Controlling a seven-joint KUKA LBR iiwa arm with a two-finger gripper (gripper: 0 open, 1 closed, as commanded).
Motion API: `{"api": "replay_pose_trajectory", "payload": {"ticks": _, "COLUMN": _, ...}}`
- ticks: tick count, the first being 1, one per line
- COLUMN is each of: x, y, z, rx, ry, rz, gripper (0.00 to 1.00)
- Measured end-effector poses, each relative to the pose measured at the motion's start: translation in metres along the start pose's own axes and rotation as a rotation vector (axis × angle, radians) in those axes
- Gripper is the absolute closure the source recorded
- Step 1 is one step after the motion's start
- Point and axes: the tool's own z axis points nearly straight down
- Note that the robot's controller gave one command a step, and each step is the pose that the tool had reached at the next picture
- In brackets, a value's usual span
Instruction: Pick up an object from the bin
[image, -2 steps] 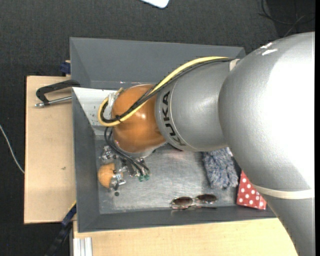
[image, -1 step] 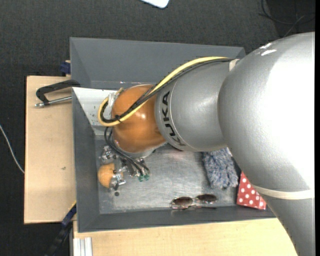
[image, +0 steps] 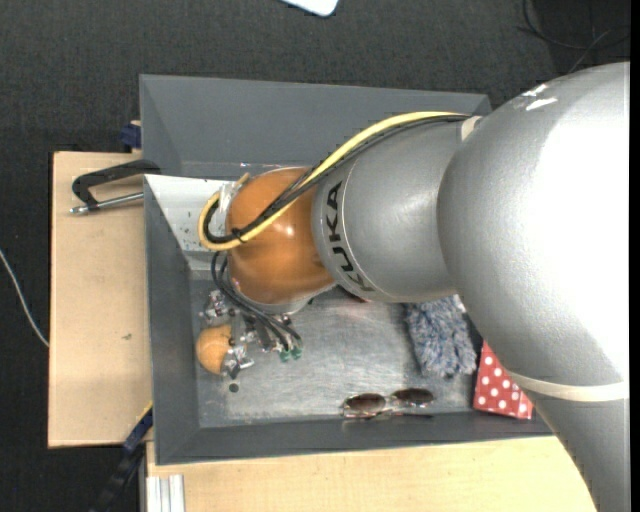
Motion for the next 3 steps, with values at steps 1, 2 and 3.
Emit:
{"api": "replay_pose_trajectory", "payload": {"ticks": 1, "x": 0.0, "y": -0.0001, "z": 0.0, "rx": 0.0, "ry": 0.0, "rz": 0.0, "gripper": 1.0}}
{"api": "replay_pose_trajectory", "payload": {"ticks": 2, "x": 0.0, "y": 0.0, "z": 0.0, "rx": 0.0, "ry": 0.0, "rz": 0.0, "gripper": 1.0}}
{"api": "replay_pose_trajectory", "payload": {"ticks": 3, "x": 0.0, "y": -0.0001, "z": 0.0, "rx": -0.001, "ry": 0.0, "rz": 0.001, "gripper": 1.0}}
